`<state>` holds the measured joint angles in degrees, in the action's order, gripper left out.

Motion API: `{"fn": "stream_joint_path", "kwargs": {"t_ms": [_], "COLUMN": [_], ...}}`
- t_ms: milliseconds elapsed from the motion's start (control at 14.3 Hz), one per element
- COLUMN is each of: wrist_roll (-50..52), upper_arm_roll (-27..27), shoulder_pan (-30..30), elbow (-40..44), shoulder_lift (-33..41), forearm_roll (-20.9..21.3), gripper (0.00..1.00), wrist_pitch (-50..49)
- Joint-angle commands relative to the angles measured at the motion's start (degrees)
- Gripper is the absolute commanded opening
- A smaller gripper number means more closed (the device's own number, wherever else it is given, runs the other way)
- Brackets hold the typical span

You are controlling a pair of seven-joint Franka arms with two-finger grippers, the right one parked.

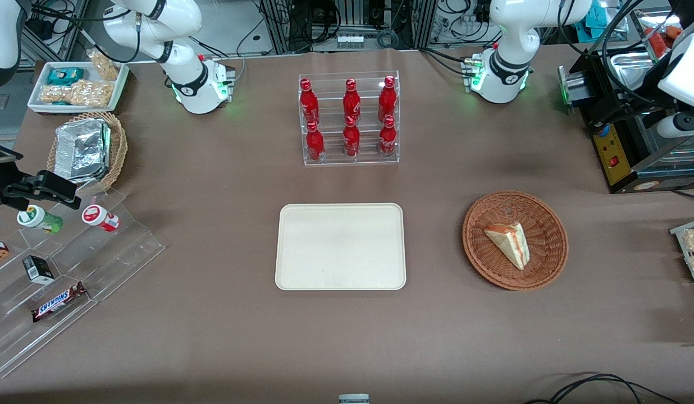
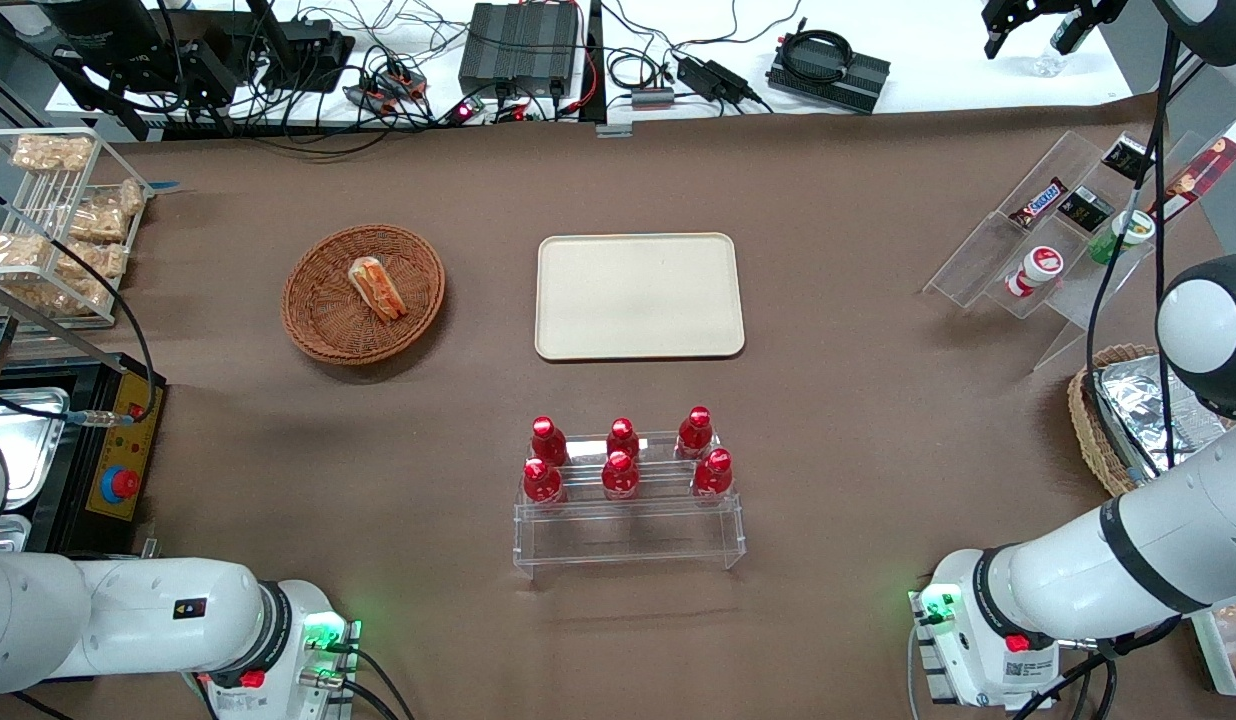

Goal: Place sandwich from basket to tray
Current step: 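Move the left gripper toward the woven basket holding the sandwich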

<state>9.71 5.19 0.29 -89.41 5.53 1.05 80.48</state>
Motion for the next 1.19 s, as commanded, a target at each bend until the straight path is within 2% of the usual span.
{"fn": "stream_joint_path", "kwargs": {"t_ms": [0, 490, 909, 1119], "wrist_roll": [-0.2, -0.2, 3.1, 8.1], "upper_arm_roll": [0.0, 0.0, -0.2, -0.2], "shoulder_pan": [-0.6, -0.3, 0.1, 0.0], "elbow": [-0.2, -0.3, -0.9, -1.4], "shoulder_lift": [0.4, -1.5, -13.2, -19.1], "forearm_roll": [1.1, 1.0, 0.1, -0.1], "gripper": [1.0, 1.0, 1.0, 1.0], "wrist_pitch": [0.2, -0.7, -0.6, 7.6]}}
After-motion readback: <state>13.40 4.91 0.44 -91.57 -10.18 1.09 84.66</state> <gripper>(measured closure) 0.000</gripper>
